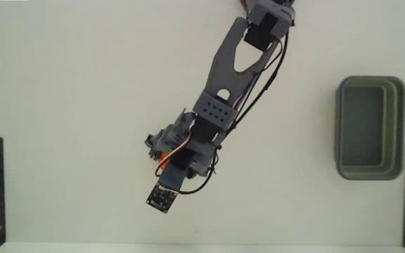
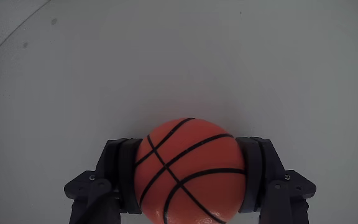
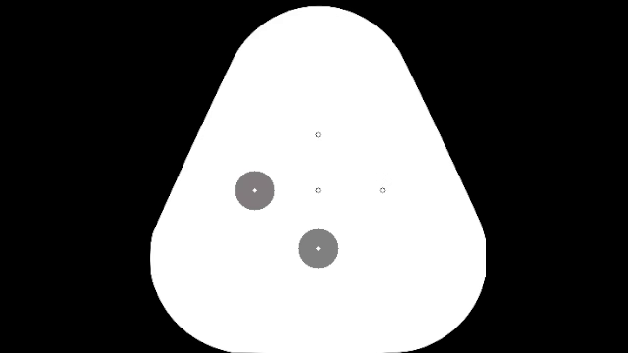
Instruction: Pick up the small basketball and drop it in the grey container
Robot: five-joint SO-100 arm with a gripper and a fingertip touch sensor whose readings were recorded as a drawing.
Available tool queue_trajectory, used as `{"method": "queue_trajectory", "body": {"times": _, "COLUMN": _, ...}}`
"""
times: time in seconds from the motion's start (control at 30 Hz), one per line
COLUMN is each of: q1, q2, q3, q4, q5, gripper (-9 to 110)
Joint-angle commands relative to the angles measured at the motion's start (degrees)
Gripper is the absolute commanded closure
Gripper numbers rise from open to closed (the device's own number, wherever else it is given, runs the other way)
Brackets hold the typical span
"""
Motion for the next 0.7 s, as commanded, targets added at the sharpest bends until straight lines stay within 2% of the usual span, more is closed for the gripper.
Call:
{"method": "queue_trajectory", "body": {"times": 0.0, "q1": 1.0, "q2": 2.4, "q3": -0.1, "q4": -0.9, "q5": 0.3, "gripper": 21}}
{"method": "queue_trajectory", "body": {"times": 0.67, "q1": 1.0, "q2": 2.5, "q3": -7.1, "q4": 6.2, "q5": 0.3, "gripper": 21}}
